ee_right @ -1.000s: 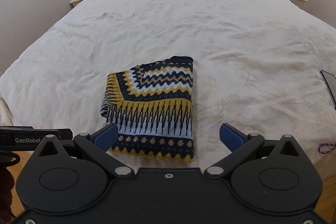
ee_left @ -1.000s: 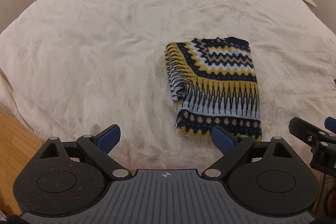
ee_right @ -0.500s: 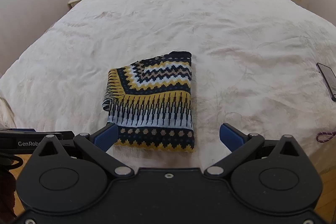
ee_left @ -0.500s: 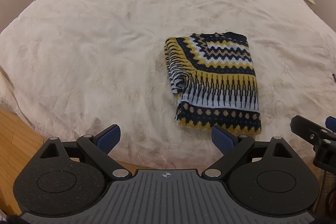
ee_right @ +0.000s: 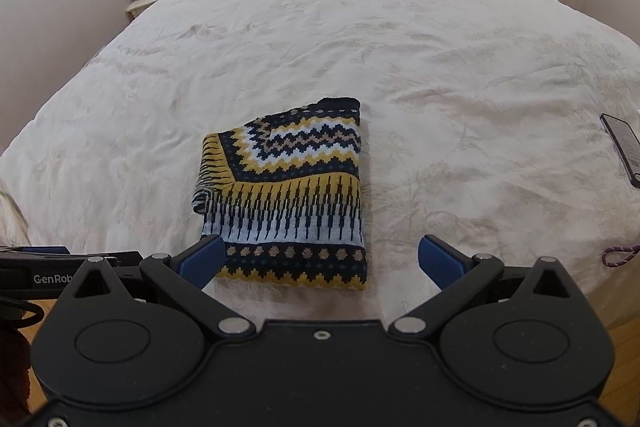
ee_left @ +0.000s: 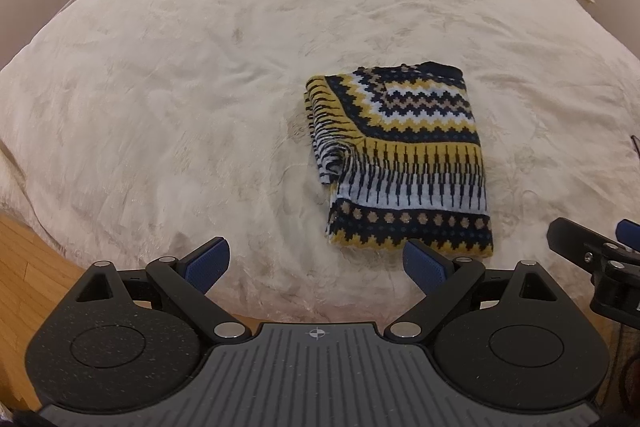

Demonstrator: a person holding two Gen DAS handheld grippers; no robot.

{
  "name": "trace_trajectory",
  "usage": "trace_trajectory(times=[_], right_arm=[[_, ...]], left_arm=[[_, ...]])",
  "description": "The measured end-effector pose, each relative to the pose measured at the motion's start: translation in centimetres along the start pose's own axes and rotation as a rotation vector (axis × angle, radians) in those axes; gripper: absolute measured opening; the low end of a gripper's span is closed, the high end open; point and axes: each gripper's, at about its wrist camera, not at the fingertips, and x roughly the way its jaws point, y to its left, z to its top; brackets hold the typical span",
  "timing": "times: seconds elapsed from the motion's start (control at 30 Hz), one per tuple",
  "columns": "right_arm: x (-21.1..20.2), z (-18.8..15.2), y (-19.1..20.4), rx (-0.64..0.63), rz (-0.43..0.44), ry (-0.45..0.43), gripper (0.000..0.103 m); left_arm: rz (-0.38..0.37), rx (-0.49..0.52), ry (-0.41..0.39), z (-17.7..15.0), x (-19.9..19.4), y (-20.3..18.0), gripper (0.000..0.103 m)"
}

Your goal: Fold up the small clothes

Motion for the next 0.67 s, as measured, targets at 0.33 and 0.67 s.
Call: trace_trajectory(times=[0.33, 0.67], right_arm=[[0.5, 0.2, -0.3, 0.004, 0.005, 0.014, 0.102], [1.2, 0.7, -0.7, 0.01, 0.011, 0.028, 0.102]], left_arm=[[0.007, 0.0, 0.01, 0.4, 0.6, -0.2, 0.094], [0.005, 0.013, 0.013, 1.1, 1.2, -0.6, 0.094]])
